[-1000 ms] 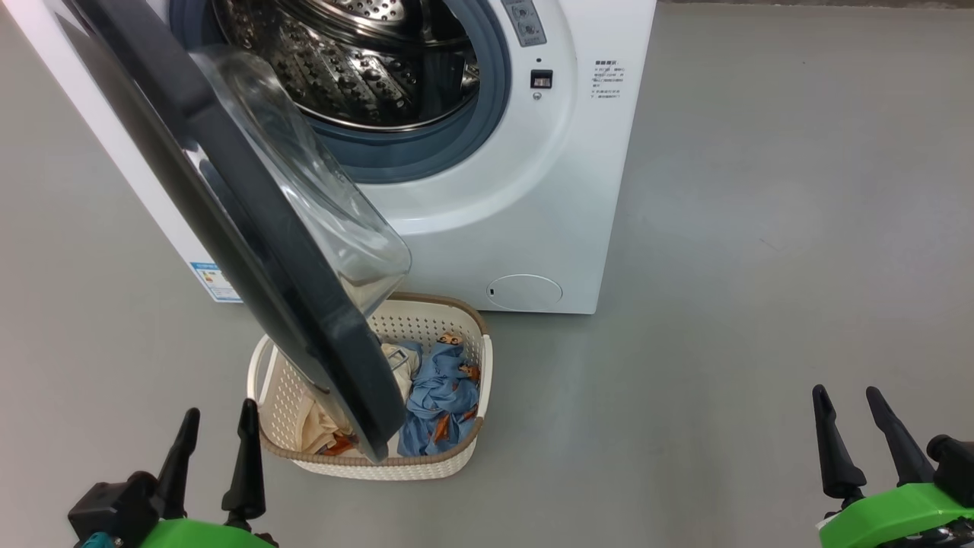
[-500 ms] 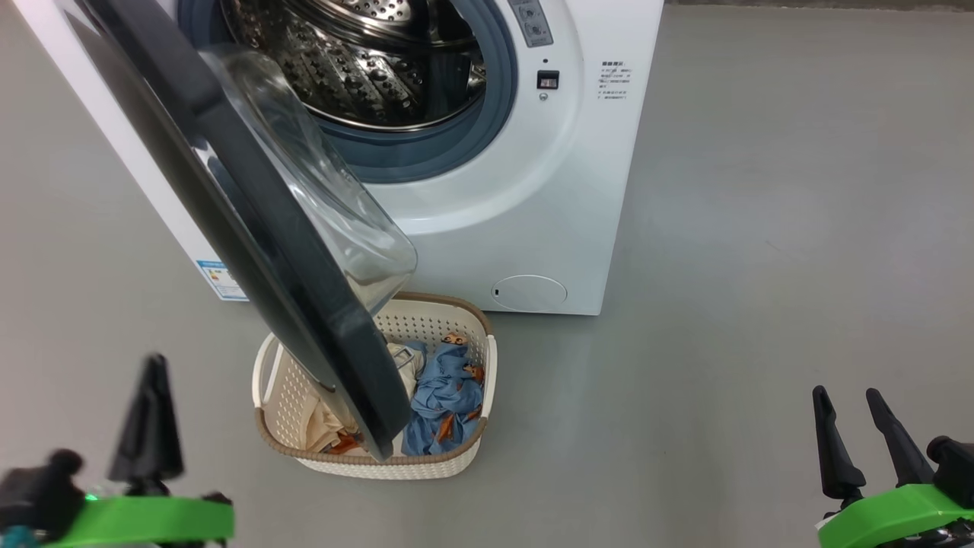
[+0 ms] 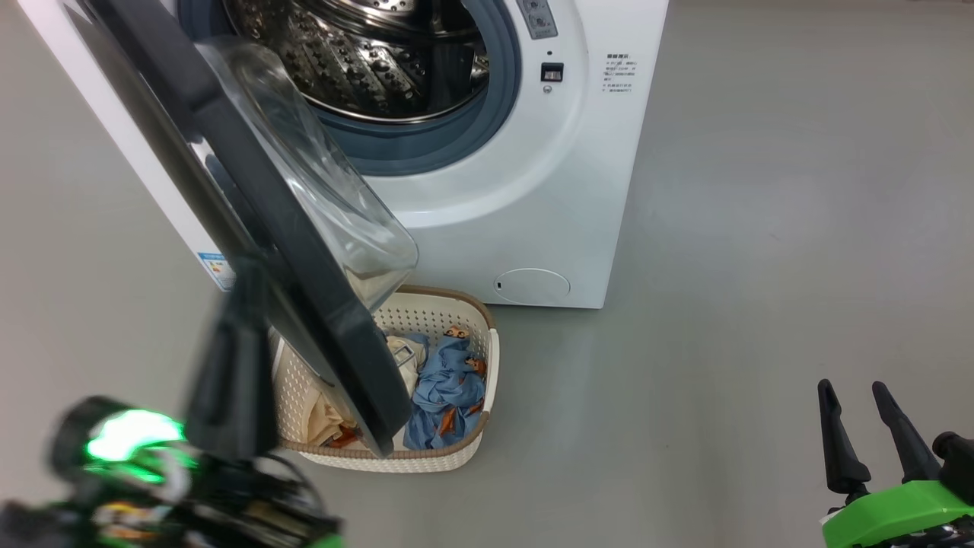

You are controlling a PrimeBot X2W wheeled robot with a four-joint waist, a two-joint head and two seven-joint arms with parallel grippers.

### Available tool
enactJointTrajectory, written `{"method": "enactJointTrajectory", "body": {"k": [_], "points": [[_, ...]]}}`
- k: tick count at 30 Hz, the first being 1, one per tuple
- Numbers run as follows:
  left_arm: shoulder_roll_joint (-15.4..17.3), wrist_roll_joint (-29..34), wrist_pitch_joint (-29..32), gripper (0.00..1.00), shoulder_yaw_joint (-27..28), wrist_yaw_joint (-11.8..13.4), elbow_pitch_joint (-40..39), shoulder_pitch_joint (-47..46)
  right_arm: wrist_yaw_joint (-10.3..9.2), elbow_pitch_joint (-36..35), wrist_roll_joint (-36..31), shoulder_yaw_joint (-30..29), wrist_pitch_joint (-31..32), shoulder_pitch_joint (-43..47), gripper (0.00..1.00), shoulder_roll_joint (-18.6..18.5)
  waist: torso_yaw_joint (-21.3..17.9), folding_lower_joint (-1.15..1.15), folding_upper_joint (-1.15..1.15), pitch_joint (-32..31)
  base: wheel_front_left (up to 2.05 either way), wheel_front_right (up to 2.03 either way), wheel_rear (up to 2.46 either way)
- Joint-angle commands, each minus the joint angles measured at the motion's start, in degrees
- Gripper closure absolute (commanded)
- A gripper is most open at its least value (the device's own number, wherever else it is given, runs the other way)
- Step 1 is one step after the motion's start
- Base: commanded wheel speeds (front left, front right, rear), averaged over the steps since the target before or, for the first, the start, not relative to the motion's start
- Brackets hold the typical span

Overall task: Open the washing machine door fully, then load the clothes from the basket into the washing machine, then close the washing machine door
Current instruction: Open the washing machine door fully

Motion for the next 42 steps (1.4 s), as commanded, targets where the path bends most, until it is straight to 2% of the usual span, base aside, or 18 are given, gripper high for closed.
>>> {"method": "enactJointTrajectory", "body": {"k": [1, 4, 7, 12, 19, 25, 33, 42], "points": [[0.44, -1.14, 1.4, 1.0, -1.14, 0.07, -2.22, -0.72, 0.08, -1.71, -1.25, 1.11, -0.75, -0.69, 0.0, -0.92, -0.02, 0.0, 0.0, 0.27, 0.0, 0.0, 0.0], [0.38, -2.14, 3.0, 1.0, -8.24, -0.03, -1.37, -0.29, 0.08, -1.89, -1.78, 1.07, -0.75, -0.91, 0.0, -0.76, -0.11, 0.0, 0.0, 0.65, 0.0, 0.0, 0.0], [0.27, -5.6, 2.92, 1.0, -13.08, -0.07, 3.27, 0.36, 0.08, -1.92, -2.12, 1.1, -0.75, -1.06, 0.0, -0.59, -0.26, 0.0, 0.0, 0.91, 0.0, 0.0, 0.0], [0.2, -8.66, 0.18, 1.0, -16.12, -0.11, 14.14, -1.0, 0.08, -2.02, -2.66, 1.23, -0.75, -1.47, 0.0, -0.4, -0.62, 0.0, 0.0, 1.23, 0.0, 0.0, 0.0], [0.11, -12.95, -2.56, 1.0, -15.65, -0.13, 26.82, -4.49, 0.08, -2.23, -2.8, 1.2, -0.75, -1.66, 0.0, -0.2, -0.94, 0.0, 0.0, 1.56, 0.0, 0.0, 0.0], [0.09, -14.07, -3.85, 1.0, -14.32, -0.14, 34.17, -7.56, 0.08, -2.41, -2.76, 1.12, -0.75, -1.75, 0.0, -0.13, -0.96, 0.0, 0.0, 1.77, 0.0, 0.0, 0.0], [0.07, -14.04, -4.29, 1.0, -12.95, -0.16, 38.67, -9.21, 0.08, -2.75, -2.52, 1.04, -0.75, -1.81, 0.0, -0.26, -0.87, 0.0, 0.0, 1.77, 0.0, 0.0, 0.0], [0.07, -12.93, -4.32, 1.0, -9.61, -0.16, 38.93, -8.84, 0.08, -3.23, -2.52, 0.74, -0.75, -1.75, 0.0, -0.21, -0.24, 0.0, 0.0, 1.62, 0.0, 0.0, 0.0]]}}
